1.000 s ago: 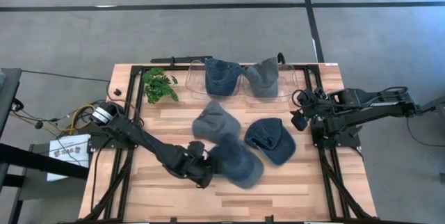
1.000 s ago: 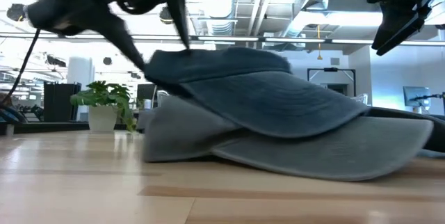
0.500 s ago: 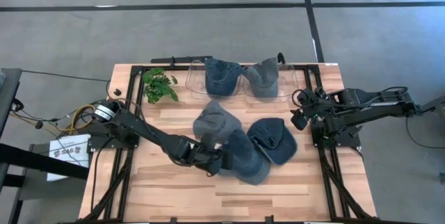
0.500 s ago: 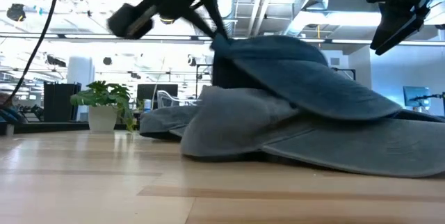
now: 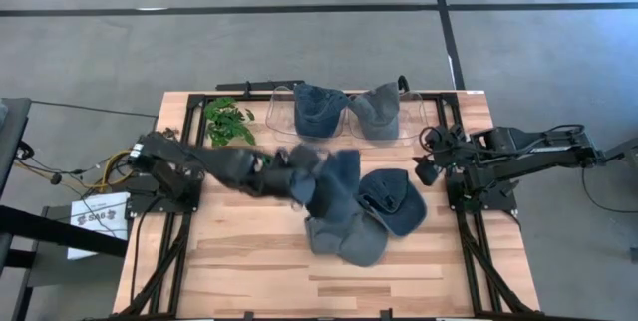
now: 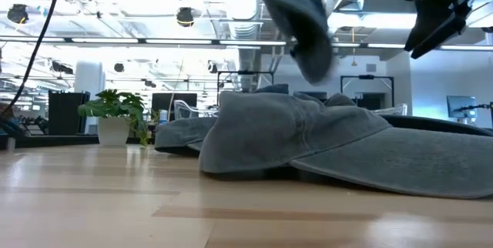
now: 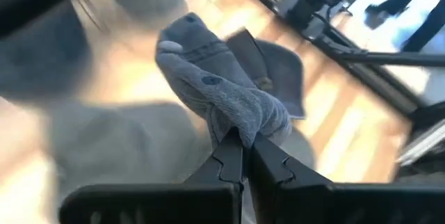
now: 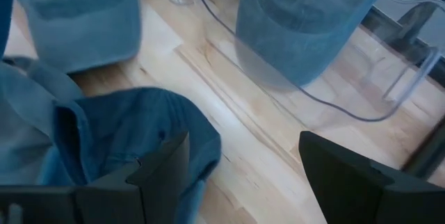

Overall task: Pick & Place hat
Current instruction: Put the left blue cap into the left transparent bin

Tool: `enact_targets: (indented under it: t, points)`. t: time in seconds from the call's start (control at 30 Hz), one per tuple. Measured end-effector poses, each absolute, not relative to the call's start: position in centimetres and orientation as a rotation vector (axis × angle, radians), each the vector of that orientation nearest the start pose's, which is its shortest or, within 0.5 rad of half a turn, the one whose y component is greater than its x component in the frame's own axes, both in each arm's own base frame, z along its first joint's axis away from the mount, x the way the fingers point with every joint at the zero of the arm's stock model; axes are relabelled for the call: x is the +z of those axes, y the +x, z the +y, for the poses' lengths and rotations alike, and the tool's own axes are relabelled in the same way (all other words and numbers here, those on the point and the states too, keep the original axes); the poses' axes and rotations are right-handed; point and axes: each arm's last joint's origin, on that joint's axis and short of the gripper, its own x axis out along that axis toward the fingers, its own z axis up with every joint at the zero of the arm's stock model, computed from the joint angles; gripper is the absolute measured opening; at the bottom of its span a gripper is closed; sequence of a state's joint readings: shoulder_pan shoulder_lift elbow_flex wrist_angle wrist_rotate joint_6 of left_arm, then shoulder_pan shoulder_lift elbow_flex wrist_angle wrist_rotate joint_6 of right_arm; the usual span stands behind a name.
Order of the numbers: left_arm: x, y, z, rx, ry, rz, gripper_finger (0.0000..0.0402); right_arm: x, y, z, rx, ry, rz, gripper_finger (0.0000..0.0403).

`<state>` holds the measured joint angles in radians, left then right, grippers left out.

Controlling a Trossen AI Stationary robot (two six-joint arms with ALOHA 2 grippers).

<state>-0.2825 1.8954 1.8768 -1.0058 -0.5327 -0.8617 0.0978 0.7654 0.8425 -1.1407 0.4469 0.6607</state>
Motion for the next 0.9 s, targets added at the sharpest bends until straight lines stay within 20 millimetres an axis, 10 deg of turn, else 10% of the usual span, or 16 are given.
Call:
enact_targets:
  t: [0.37,0.63,0.9]
  points:
    - [41.3,36.8,1.5,0.577,0.075,0.898,0.0001,28.5,12.6,-0.1,-0.708,0.444,0.76,0.0264]
    - [41.4,35.7,9.1,0.482,0.174,1.015,0.0,27.7,13.8,-0.6,-0.841,0.55,0.75,0.0264]
    - [41.5,35.4,12.1,0.34,0.27,1.004,0.0,26.6,15.4,-0.7,-0.947,0.63,0.773,0.0264]
